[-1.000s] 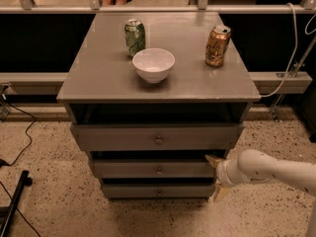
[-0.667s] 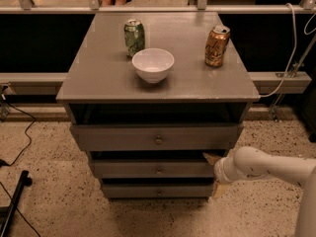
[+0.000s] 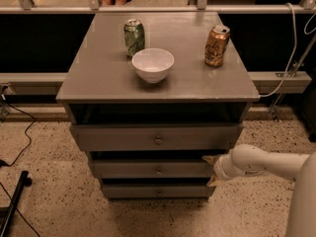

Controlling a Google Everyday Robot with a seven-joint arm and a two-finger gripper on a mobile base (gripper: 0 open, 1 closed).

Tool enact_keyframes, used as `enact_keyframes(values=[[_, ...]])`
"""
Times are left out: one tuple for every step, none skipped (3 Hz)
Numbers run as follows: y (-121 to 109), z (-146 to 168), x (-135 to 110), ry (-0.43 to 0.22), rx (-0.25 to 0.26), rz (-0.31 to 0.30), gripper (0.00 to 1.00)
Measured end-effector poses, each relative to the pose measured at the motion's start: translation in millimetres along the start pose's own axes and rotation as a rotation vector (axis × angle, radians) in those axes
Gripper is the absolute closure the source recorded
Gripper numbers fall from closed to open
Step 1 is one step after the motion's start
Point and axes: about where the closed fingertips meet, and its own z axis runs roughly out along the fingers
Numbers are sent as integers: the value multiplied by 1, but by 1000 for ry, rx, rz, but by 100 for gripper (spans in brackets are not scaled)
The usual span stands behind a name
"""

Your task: Open middle drawer

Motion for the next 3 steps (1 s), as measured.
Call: enact_keyframes(values=[[3,2,1,-1,-5,10,30],[12,-6,-10,-46,-22,25,28],[32,-29,-29,-86,-54,50,29]])
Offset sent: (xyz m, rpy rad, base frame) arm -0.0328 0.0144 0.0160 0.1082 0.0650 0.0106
